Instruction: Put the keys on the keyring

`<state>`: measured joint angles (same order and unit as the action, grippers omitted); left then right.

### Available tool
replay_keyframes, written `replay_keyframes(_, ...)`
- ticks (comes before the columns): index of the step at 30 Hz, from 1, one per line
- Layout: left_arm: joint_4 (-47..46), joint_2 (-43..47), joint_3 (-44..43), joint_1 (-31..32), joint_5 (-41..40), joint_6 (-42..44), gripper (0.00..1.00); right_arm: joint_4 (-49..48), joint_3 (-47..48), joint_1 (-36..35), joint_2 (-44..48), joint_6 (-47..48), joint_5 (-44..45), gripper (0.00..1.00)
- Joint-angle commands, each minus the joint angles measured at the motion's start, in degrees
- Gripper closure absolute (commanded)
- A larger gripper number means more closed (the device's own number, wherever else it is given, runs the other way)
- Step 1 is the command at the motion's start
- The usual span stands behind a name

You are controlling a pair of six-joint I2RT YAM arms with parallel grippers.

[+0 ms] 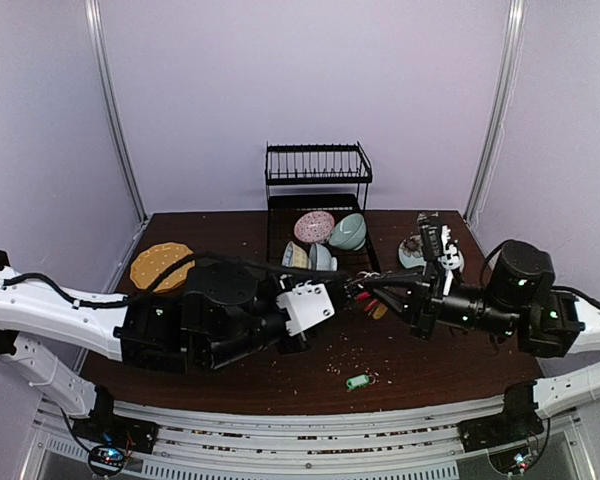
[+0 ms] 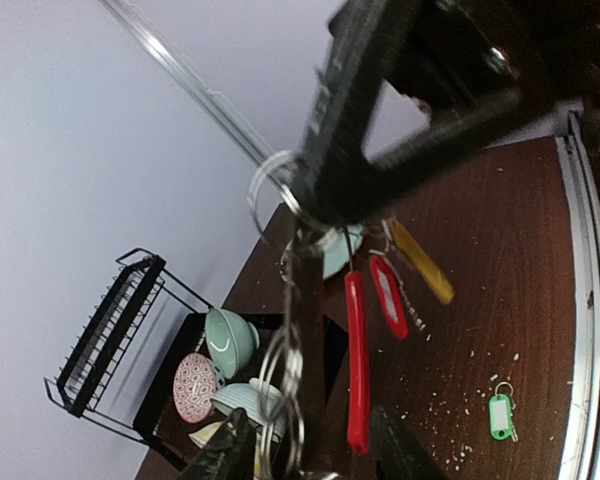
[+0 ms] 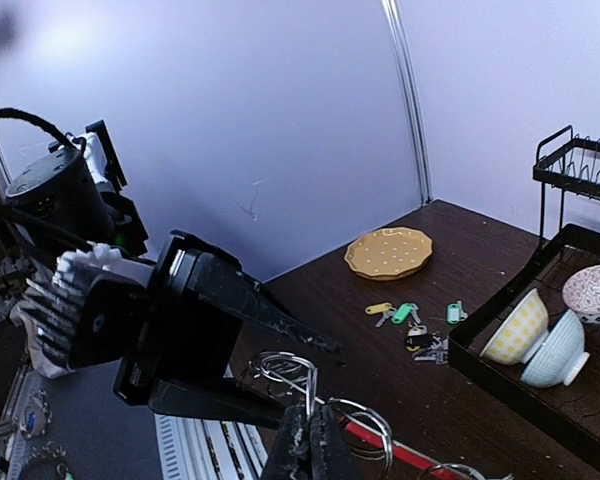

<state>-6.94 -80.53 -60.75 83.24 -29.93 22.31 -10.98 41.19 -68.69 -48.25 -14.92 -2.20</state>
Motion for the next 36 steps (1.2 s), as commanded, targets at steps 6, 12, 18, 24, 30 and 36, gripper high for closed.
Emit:
replay_keyframes(6, -0.33, 6.06, 2.08, -1.07, 32.58, -5.15, 0.26, 24.01, 5.58, 0.48, 6.23, 22.08, -7.50, 1.00)
replay_keyframes(12, 1.37, 10.64, 1.50, -5.72, 44.56, -11.38, 0.29, 34.05, 10.86, 0.46, 0.64, 35.43, -5.79, 1.00)
replay_keyframes(18, 1.93, 7.26, 1.48, -8.01, 37.98, -13.65, 0.72, 30.41, 12.49, 0.40, -3.73, 41.39, -10.93, 1.00)
replay_keyframes(24, -1.19, 4.47, 2.35, -7.83, 41.50, -8.64, 0.73, 26.20, 11.67, 0.32, -5.98, 42.35, -12.55, 1.00)
replay_keyframes(30, -6.38, 4.64, 6.24, -7.75, 41.52, -5.67, 0.70, 22.87, 10.81, 0.33, -5.64, 42.30, -13.65, 1.00)
replay_keyframes(36, -10.03, 3.04, 6.04, -7.66, 38.74, -7.30, 0.73, 14.22, 6.18, 0.41, -2.88, 40.57, -15.33, 1.00)
